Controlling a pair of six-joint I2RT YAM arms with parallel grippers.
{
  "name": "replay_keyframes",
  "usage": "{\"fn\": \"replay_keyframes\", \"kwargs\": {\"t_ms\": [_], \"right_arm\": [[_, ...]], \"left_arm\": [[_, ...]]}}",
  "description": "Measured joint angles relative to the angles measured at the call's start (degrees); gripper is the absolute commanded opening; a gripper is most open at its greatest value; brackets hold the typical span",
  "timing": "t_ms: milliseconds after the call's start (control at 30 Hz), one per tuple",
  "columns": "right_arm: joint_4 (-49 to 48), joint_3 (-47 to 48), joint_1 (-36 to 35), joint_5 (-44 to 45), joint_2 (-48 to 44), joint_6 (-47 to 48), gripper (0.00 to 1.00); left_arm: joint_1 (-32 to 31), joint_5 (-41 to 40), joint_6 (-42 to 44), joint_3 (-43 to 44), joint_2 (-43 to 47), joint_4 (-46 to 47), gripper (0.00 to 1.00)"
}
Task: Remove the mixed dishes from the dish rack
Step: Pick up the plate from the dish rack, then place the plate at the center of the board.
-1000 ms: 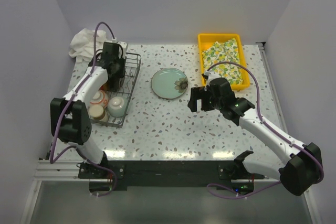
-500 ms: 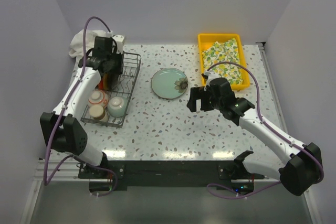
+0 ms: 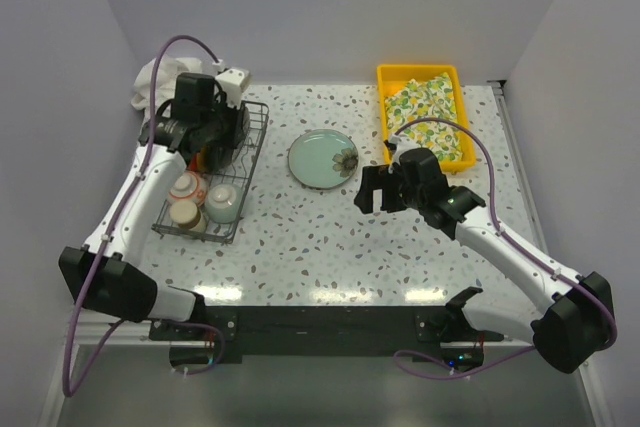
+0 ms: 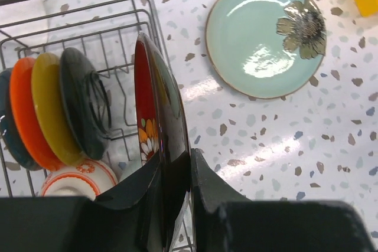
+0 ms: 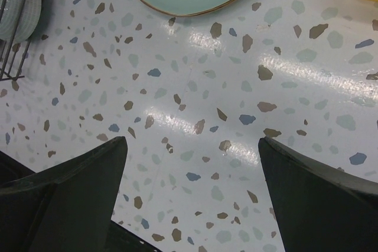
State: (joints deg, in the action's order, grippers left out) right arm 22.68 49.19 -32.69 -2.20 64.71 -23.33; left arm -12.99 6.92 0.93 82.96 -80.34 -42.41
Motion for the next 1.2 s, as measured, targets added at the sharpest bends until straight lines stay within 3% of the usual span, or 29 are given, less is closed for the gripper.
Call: {"fn": "replay_keyframes", "kwargs": {"t_ms": [400, 600, 967, 1200], "right_arm": [[-0.20, 0.72, 0.02, -1.79, -1.01, -6.62, 0.96], [1.42, 6.82, 0.07, -0.50, -1.51, -12.50, 0.96], [3.30, 11.34, 1.25, -1.01, -2.71, -21.79, 0.95], [3.34, 11.98, 1.31, -3.69, -0.50, -24.00, 0.94]], "left_arm": [[-15.17, -0.39, 7.78, -6.64, 7.21, 0.52, 0.00], [-23.52, -1.88, 13.46, -12.00, 11.28, 4.87, 0.00], [-40.02, -16.61, 24.33, -26.01, 14.80, 19.50, 0.00], [-48.11, -25.81, 30.58, -28.37, 12.24, 28.11, 0.00]]}}
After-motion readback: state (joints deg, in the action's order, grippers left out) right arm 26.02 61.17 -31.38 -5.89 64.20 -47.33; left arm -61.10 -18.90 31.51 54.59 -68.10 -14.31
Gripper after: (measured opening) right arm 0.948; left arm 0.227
